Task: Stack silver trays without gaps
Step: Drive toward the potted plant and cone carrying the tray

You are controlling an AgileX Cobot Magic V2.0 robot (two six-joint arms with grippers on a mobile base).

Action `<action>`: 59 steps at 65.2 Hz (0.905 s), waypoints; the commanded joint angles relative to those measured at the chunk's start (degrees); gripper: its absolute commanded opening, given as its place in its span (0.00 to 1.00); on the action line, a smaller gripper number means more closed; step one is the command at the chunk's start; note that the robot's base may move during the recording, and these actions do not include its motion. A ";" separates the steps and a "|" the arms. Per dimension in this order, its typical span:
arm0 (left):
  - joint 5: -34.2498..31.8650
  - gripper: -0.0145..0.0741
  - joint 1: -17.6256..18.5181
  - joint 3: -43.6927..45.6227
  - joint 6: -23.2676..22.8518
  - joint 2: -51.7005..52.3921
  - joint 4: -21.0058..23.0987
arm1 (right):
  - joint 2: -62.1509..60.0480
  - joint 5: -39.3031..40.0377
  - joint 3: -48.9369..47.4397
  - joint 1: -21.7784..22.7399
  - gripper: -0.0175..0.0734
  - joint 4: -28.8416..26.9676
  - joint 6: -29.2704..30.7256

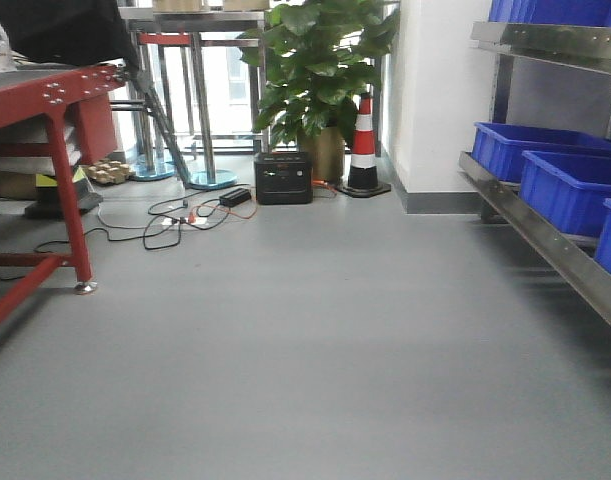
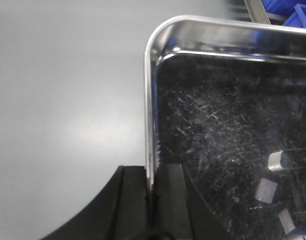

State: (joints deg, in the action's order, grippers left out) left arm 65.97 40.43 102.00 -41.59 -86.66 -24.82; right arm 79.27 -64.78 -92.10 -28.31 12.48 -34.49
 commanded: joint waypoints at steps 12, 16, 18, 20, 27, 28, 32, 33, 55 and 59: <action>-1.04 0.14 0.27 0.56 -0.26 0.57 -1.71 | -0.43 0.76 -0.40 0.25 0.12 2.32 0.54; -1.04 0.14 0.27 0.56 -0.26 0.57 -1.71 | -0.43 0.76 -0.40 0.25 0.12 2.32 0.54; -1.04 0.14 0.27 0.56 -0.26 0.57 -1.71 | -0.43 0.76 -0.40 0.25 0.12 2.32 0.54; -1.04 0.14 0.27 0.56 -0.26 0.57 -1.71 | -0.43 0.76 -0.40 0.25 0.12 2.32 0.54; -1.04 0.14 0.27 0.56 -0.26 0.57 -1.93 | -0.43 0.76 -0.40 0.25 0.12 2.32 0.54; -1.04 0.14 0.27 0.56 -0.26 0.57 -1.93 | -0.43 0.76 -0.40 0.25 0.12 2.32 0.54; -1.04 0.14 0.27 0.56 -0.26 0.57 -1.93 | -0.43 0.76 -0.40 0.25 0.12 2.32 0.54; -1.04 0.14 0.27 0.56 -0.26 0.57 -1.93 | -0.43 0.76 -0.40 0.25 0.12 2.32 0.54; -1.04 0.14 0.27 0.56 -0.26 0.57 -2.76 | -0.43 0.76 -0.40 0.25 0.12 2.32 0.54; -1.04 0.14 0.27 0.56 -0.26 0.57 -2.76 | -0.43 0.76 -0.40 0.25 0.12 2.32 0.54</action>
State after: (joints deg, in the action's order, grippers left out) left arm 65.86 40.43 102.00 -41.59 -86.66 -25.34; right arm 79.27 -64.67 -92.10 -28.31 12.38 -34.49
